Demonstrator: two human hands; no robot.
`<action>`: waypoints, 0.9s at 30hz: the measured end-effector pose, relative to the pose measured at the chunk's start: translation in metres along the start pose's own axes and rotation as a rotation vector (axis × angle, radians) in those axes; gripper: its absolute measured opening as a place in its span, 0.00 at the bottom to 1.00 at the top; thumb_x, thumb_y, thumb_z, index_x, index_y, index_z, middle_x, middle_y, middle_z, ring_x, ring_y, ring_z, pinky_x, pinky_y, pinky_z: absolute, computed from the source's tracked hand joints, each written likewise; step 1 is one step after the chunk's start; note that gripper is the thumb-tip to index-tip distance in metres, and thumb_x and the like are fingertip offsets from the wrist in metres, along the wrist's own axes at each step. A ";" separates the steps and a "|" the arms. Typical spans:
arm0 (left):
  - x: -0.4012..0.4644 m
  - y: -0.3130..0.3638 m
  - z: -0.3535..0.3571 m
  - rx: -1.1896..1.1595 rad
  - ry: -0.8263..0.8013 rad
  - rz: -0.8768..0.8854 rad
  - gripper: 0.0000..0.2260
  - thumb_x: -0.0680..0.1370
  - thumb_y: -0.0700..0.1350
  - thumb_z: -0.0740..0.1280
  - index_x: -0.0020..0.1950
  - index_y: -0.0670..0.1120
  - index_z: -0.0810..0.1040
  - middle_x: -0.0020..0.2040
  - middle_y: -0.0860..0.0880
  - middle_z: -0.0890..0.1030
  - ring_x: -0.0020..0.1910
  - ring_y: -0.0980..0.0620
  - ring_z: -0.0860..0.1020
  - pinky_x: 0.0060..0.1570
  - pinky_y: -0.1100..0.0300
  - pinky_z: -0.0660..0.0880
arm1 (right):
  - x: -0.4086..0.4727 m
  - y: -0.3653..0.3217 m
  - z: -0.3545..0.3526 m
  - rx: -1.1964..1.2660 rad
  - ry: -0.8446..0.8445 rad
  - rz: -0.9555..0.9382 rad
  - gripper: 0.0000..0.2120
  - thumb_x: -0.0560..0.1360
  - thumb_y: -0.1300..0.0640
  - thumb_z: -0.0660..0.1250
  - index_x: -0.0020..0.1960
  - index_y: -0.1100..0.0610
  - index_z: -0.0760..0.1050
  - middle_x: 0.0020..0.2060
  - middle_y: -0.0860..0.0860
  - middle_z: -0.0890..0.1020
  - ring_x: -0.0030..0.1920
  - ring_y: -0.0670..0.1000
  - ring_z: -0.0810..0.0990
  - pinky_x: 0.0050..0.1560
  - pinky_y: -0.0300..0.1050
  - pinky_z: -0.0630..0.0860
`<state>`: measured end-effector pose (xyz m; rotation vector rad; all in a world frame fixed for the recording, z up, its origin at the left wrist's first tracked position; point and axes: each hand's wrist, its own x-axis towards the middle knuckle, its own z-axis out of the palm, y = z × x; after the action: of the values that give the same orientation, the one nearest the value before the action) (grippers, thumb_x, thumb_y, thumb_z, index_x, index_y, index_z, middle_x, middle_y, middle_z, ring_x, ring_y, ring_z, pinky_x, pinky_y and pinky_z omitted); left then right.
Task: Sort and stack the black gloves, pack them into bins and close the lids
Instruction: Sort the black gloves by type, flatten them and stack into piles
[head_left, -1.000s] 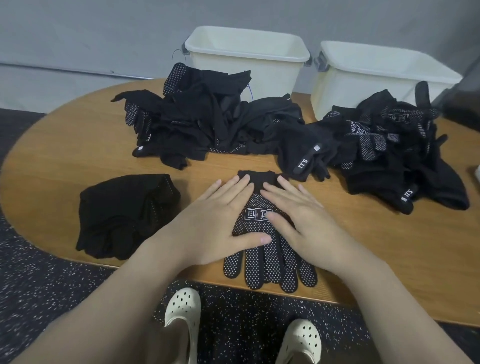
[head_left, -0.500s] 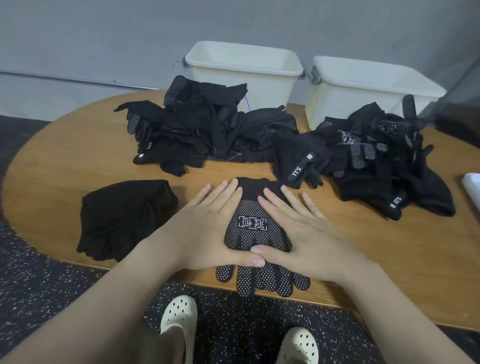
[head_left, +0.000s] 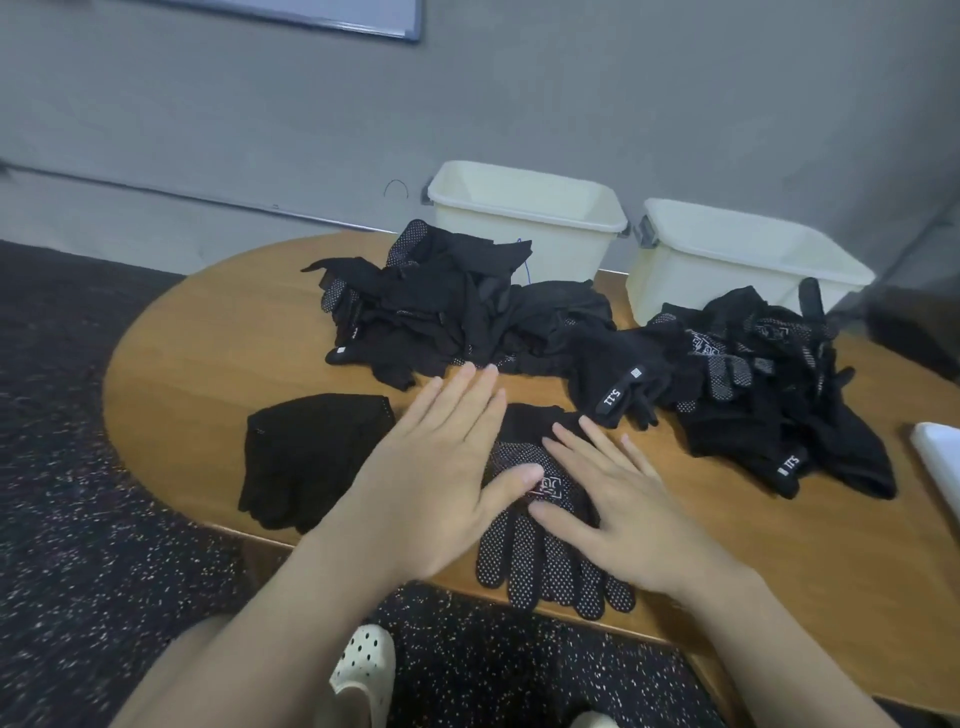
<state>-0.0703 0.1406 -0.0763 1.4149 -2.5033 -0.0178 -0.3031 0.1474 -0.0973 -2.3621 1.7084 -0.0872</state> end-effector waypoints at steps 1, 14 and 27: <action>-0.002 -0.006 -0.008 0.018 0.068 -0.044 0.38 0.81 0.68 0.34 0.84 0.46 0.47 0.84 0.49 0.43 0.83 0.52 0.38 0.80 0.55 0.36 | 0.004 -0.005 -0.002 0.013 0.027 0.001 0.46 0.71 0.19 0.35 0.83 0.41 0.49 0.81 0.36 0.46 0.79 0.37 0.35 0.82 0.51 0.37; -0.012 -0.067 0.012 0.117 0.029 -0.397 0.39 0.82 0.66 0.38 0.81 0.42 0.63 0.81 0.44 0.65 0.82 0.47 0.60 0.81 0.49 0.53 | 0.151 -0.065 -0.017 0.188 0.423 -0.136 0.22 0.83 0.49 0.64 0.75 0.55 0.69 0.73 0.50 0.73 0.74 0.50 0.69 0.75 0.54 0.68; 0.013 -0.102 0.020 0.113 0.035 -0.342 0.36 0.83 0.67 0.46 0.74 0.42 0.75 0.72 0.44 0.77 0.74 0.45 0.73 0.75 0.46 0.67 | 0.251 -0.065 -0.058 0.005 0.446 -0.148 0.25 0.82 0.58 0.65 0.78 0.54 0.67 0.72 0.51 0.74 0.74 0.55 0.67 0.71 0.56 0.63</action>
<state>0.0042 0.0737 -0.1070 1.8564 -2.2352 0.0838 -0.1727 -0.0784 -0.0481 -2.6038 1.6923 -0.6882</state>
